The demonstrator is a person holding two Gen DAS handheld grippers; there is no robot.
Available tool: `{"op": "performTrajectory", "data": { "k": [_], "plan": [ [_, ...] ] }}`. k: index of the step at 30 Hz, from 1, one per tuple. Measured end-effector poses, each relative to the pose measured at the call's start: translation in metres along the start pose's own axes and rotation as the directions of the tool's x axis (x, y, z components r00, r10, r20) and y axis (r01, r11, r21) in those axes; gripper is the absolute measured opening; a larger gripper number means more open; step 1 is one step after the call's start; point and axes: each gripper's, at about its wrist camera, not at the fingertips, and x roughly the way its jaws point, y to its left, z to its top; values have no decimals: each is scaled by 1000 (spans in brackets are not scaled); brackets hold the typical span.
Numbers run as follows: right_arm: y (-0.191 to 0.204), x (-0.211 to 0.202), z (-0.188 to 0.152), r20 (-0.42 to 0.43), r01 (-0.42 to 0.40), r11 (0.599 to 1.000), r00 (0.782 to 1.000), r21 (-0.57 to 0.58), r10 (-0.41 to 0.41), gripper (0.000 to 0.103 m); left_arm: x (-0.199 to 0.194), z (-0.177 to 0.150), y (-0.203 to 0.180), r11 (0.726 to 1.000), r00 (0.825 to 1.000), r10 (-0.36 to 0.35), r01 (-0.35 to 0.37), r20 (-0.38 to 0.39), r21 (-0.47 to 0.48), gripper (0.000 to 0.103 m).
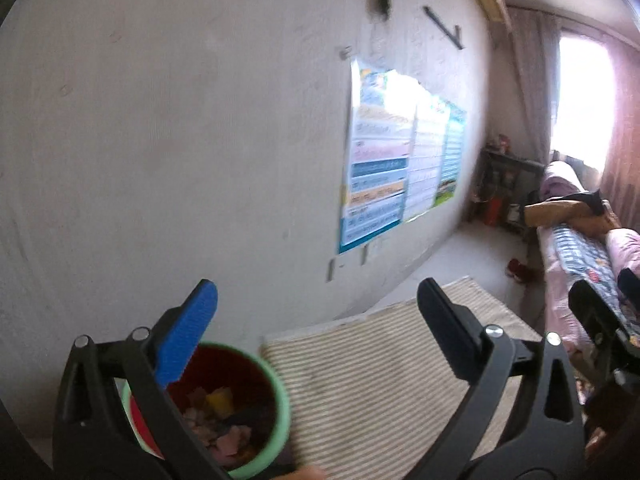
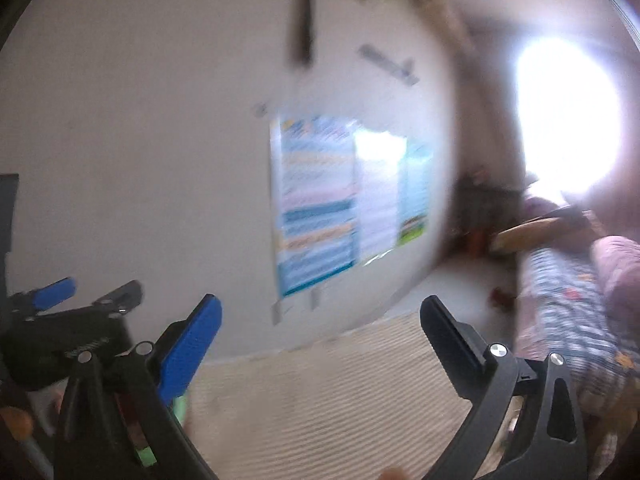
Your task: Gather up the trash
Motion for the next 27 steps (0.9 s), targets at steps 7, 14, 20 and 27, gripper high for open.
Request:
{"op": "performTrajectory", "data": {
  "k": [7,14,20,27],
  "plan": [
    [-39,4,-13,-128,100,992,988,82,-89,96,-10,-3,-24,1000,1000,3,-4,25,24,98],
    [-49,9,-22,-171,109,990,981,94,-92,96,-6,-8,-32,999,999,-25,26,-27,36,98],
    [-52,6,-31,-206,114,987,975,110,-90,96,-5,-10,-41,998,998,-39,42,-44,56,98],
    [-54,12,-43,-259,122,986,962,116,-88,96,-1,-15,-43,997,996,-48,52,-76,54,98]
  ]
}}
